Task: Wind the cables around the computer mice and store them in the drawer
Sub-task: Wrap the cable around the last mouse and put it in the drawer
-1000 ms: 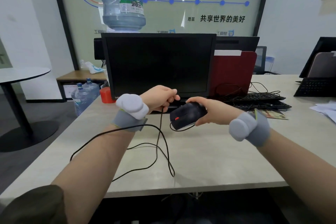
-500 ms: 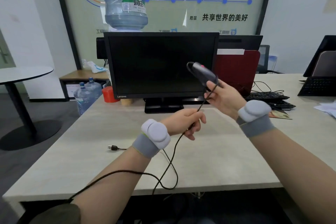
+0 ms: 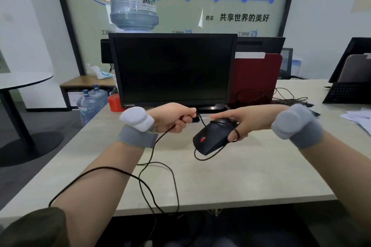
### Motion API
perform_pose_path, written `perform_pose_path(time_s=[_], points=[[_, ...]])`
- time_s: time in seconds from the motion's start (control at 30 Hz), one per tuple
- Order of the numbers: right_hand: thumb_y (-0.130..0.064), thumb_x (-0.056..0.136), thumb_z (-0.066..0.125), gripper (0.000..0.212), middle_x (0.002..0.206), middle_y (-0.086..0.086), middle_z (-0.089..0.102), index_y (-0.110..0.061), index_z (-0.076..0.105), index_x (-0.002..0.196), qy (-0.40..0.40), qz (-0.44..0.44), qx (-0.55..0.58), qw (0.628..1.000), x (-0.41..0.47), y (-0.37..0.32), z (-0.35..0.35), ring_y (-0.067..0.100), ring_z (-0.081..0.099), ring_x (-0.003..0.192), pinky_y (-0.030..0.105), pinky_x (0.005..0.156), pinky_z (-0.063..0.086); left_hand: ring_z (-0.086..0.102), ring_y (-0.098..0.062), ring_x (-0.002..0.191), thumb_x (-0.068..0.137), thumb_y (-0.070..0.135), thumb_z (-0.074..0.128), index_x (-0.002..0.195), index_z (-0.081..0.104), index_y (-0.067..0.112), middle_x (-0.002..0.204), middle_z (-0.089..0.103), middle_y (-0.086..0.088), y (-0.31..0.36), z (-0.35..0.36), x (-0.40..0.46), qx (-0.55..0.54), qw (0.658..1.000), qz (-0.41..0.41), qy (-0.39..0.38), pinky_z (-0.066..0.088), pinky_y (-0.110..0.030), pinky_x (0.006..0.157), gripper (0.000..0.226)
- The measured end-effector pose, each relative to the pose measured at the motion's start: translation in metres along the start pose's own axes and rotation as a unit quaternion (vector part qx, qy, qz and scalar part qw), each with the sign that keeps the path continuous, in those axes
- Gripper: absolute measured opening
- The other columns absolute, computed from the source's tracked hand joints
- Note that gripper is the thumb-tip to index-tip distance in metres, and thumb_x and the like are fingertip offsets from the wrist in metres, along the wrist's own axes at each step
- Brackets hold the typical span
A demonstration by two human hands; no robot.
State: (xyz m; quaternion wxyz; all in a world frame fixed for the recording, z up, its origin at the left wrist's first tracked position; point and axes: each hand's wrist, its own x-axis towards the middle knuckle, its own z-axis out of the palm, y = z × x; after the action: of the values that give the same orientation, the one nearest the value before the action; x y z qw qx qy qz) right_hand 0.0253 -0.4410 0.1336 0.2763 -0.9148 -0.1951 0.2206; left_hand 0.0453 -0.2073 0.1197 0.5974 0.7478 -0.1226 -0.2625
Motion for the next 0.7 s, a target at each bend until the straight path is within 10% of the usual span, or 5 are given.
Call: perform_pose_path(time_s=[0.13,0.37,0.57,0.7], points=[[-0.028,0.077,0.072,0.084,0.088,-0.011,0.061,-0.031,0.023,0.146,0.137,0.038,-0.143,0.979,0.023,-0.009,0.019,0.001,0.056,0.058,0.01,0.054,0.044,0.028,-0.004,0.038,0.1,0.021,0.032,0.085,0.054,0.016,0.057,0.038,0.004,0.002,0.027,0.0,0.081,0.993,0.059,0.062,0.025,-0.014,0.037,0.027],[-0.011,0.082,0.065,0.069,0.108,0.003,0.054,-0.02,0.033,0.142,0.383,-0.053,0.127,0.913,0.059,-0.007,0.03,0.016,0.056,0.071,0.03,0.064,0.051,0.032,-0.007,0.037,0.096,0.017,0.032,0.076,0.048,0.017,0.053,0.041,0.004,-0.008,0.053,0.008,-0.013,0.99,0.112,0.089,0.029,-0.015,0.039,0.026],[-0.008,0.094,0.046,0.016,0.07,0.0,0.039,-0.014,0.052,0.107,0.229,-0.25,0.575,0.745,0.054,0.001,0.01,0.002,0.039,0.043,0.018,0.059,0.045,0.027,-0.002,0.036,0.101,0.032,0.03,0.076,0.049,0.019,0.047,0.034,0.012,-0.024,0.049,0.003,-0.094,0.987,0.108,-0.078,0.023,-0.013,0.036,0.034],[-0.018,0.079,0.066,0.035,0.079,0.001,0.033,-0.017,0.055,0.111,0.088,-0.28,0.582,0.758,0.035,0.016,-0.004,0.001,0.04,0.043,0.017,0.066,0.046,0.025,0.001,0.034,0.1,0.027,0.033,0.074,0.048,0.018,0.047,0.033,0.012,-0.036,0.03,-0.001,-0.015,0.989,0.035,-0.144,0.016,-0.012,0.032,0.031]])
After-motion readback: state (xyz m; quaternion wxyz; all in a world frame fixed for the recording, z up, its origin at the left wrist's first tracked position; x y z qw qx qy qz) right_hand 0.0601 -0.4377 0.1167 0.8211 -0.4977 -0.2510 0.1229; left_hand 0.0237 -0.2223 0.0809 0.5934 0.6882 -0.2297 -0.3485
